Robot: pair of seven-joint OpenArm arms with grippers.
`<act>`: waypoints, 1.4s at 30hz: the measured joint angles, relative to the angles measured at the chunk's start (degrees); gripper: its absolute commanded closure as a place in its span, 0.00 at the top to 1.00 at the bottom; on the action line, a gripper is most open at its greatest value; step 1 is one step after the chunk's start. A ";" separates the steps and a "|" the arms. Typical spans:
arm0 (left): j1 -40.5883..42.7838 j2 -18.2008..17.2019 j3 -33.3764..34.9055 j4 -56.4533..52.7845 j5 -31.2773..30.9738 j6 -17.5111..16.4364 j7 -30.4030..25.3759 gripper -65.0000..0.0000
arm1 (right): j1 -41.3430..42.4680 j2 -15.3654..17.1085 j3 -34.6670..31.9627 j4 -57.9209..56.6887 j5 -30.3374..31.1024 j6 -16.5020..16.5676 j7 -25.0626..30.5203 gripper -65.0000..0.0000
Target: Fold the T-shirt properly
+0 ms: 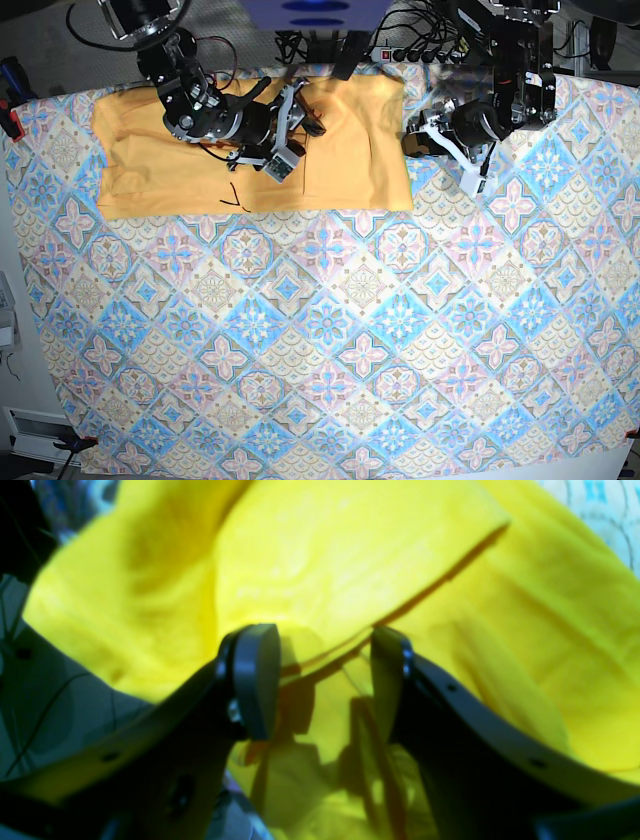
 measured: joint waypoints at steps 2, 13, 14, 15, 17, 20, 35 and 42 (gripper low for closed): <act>0.00 0.00 0.00 0.00 0.02 0.00 0.00 0.31 | -0.15 0.17 -0.11 -0.04 -0.07 -0.04 -0.22 0.43; 0.00 0.02 0.00 0.00 0.22 0.00 0.00 0.31 | 3.02 -1.09 -0.48 -4.72 0.13 0.02 0.09 0.43; 0.00 0.02 0.00 0.00 0.20 0.00 0.00 0.31 | 2.86 -1.07 -0.48 -5.31 0.17 0.02 0.00 0.43; 0.00 0.02 0.00 0.00 0.20 0.00 0.02 0.31 | 2.86 -1.07 -0.48 -5.66 0.22 0.02 0.31 0.43; 0.00 0.00 0.00 0.00 0.20 0.00 0.00 0.31 | 3.67 -1.05 -0.48 -6.12 0.22 0.24 0.04 0.43; 0.00 0.00 0.00 0.00 0.20 0.00 0.00 0.31 | 4.24 -1.09 -0.48 -6.99 0.24 0.22 0.33 0.35; -0.04 0.02 0.00 0.00 0.22 0.00 -0.11 0.31 | 5.42 -1.07 -0.24 -7.08 0.33 0.55 -0.26 0.00; 0.00 0.02 0.00 -0.13 0.20 0.00 -0.22 0.31 | 5.46 -0.94 -0.04 -2.86 -0.13 0.20 -0.46 0.00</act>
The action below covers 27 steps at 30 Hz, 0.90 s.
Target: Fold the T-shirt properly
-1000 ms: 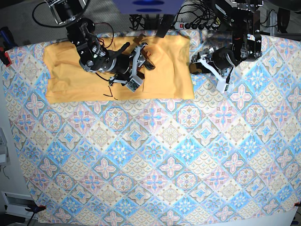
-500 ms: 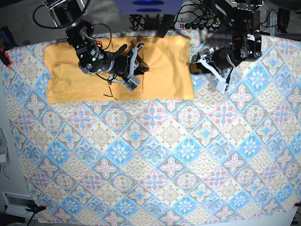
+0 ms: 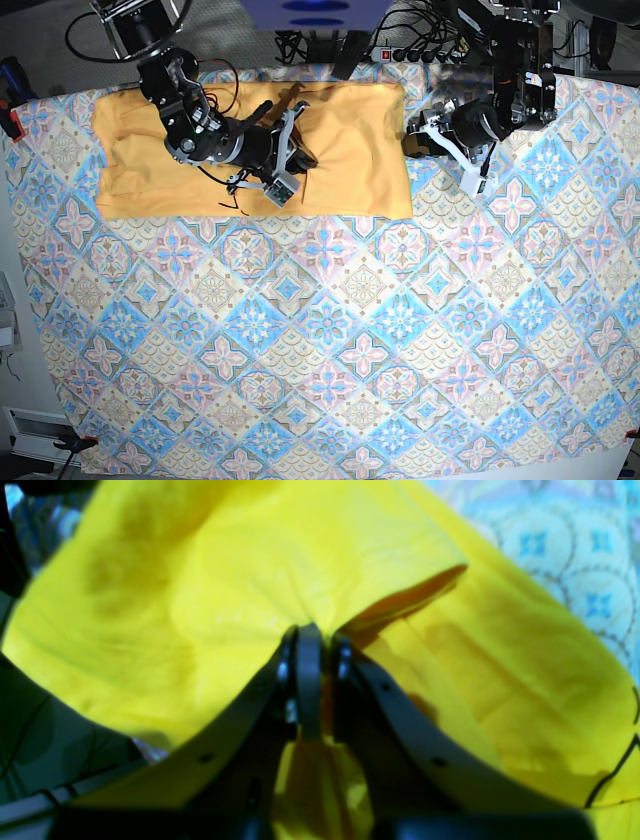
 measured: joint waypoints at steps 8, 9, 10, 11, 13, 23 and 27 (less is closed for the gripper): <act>0.00 0.00 0.00 0.00 0.02 0.00 0.00 0.31 | -0.02 0.24 0.00 2.80 -0.17 0.00 -0.22 0.00; 0.00 0.00 0.00 -0.07 0.02 0.00 -0.02 0.31 | -0.02 0.22 0.11 3.41 -0.13 0.00 -0.20 0.00; 0.00 0.00 0.00 -0.09 0.02 0.00 0.00 0.31 | -0.04 0.20 0.50 4.09 -0.15 0.02 -0.20 0.00; -0.02 0.00 0.00 -0.52 -0.07 -0.02 -0.20 0.31 | -0.02 0.09 1.11 4.66 -0.13 0.02 -0.17 0.00; -0.33 0.00 0.00 -2.14 -0.17 0.00 -0.22 0.31 | 0.00 0.00 2.27 5.11 -0.02 0.04 0.13 0.00; -0.46 -0.02 0.00 -3.58 0.00 0.00 -0.22 0.31 | 1.38 0.07 2.75 -4.42 0.00 -0.02 0.46 0.01; -0.46 0.00 0.00 -3.58 0.00 0.00 -0.22 0.31 | 1.09 0.07 2.86 -3.74 -0.13 0.00 0.35 0.01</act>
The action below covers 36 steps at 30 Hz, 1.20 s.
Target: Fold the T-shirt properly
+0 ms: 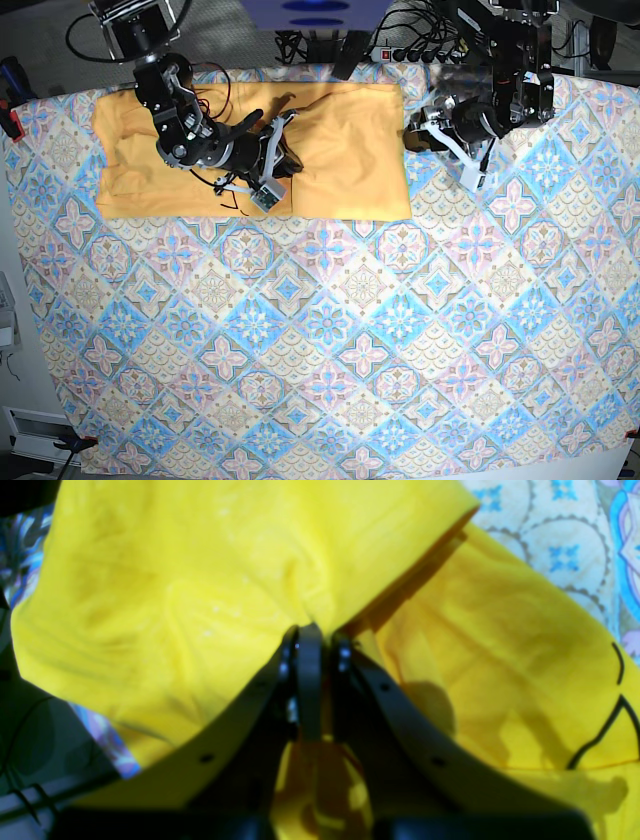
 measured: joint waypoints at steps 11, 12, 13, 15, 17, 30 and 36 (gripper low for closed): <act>-0.11 0.00 0.00 0.00 0.02 0.02 0.02 0.31 | -1.55 1.86 0.24 8.92 0.00 0.02 -6.78 0.01; -0.07 0.00 0.00 0.00 0.00 0.00 0.02 0.31 | -1.55 1.75 0.24 8.94 0.00 0.00 -7.19 0.01; -0.09 0.00 0.00 0.00 0.00 0.00 0.00 0.31 | -1.57 1.70 0.13 8.94 0.00 0.00 -7.45 0.01; -0.15 -0.02 0.00 0.00 0.00 0.00 0.02 0.31 | -1.60 2.25 -0.09 8.92 0.04 0.04 -7.45 0.01; -0.15 -0.02 -0.04 0.00 0.02 0.00 0.00 0.31 | -1.57 2.89 -0.17 8.94 0.02 0.04 -8.50 0.01; -1.22 0.00 -0.04 0.00 -0.20 0.00 0.00 0.31 | -2.69 2.84 0.00 9.22 0.02 -0.02 -12.11 0.01; -1.29 0.00 -0.04 0.00 -0.20 0.00 -0.02 0.32 | -2.73 2.27 3.78 3.56 0.48 0.02 -6.99 0.11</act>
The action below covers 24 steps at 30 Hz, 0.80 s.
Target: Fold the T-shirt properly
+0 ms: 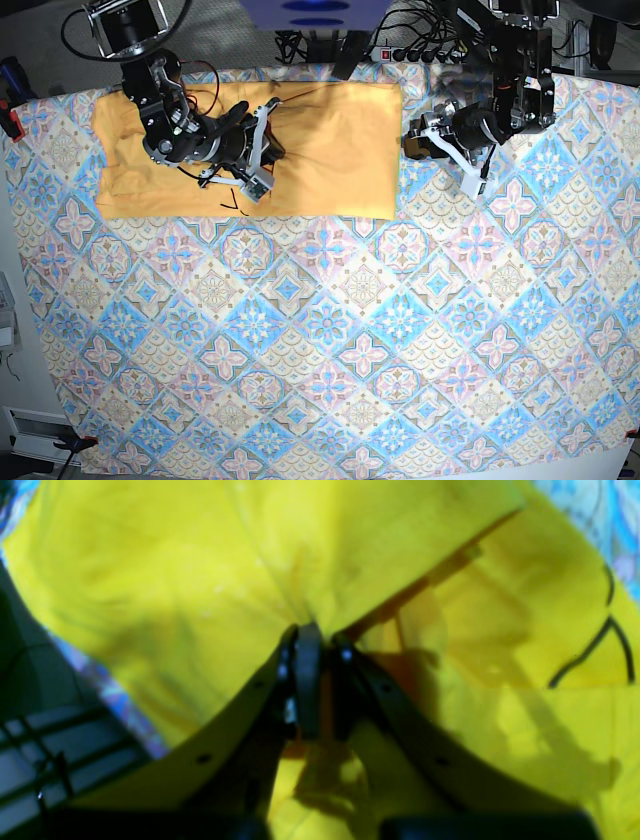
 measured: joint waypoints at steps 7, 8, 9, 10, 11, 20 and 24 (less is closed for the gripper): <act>0.15 0.00 0.04 0.00 -0.04 0.00 0.17 0.34 | -2.34 -1.64 5.64 2.58 -0.46 -0.42 2.23 0.26; 0.17 -0.02 0.07 0.00 -0.02 -0.02 0.31 0.37 | -2.69 -1.70 5.81 3.23 -0.50 -0.26 2.23 0.27; 0.15 -0.04 0.22 0.00 0.04 -0.50 0.35 0.41 | -2.84 -1.66 5.81 3.72 -0.48 -0.26 2.23 0.28; 0.13 -0.04 0.33 0.00 0.00 -1.36 0.79 0.45 | -2.86 -1.66 5.84 3.96 -0.46 -0.24 2.23 0.29; 0.09 0.00 0.33 0.00 -0.15 -2.40 1.75 0.48 | -2.82 -1.68 5.84 4.00 -0.46 -0.24 2.25 0.29; 0.02 0.00 0.37 -0.09 -0.42 -3.48 2.43 0.49 | -2.73 -1.68 5.81 4.11 -0.46 -0.24 2.27 0.29; -0.72 0.02 0.46 -1.18 -0.92 -5.66 3.10 0.49 | -2.82 -1.68 5.77 4.11 -0.44 -0.26 2.29 0.29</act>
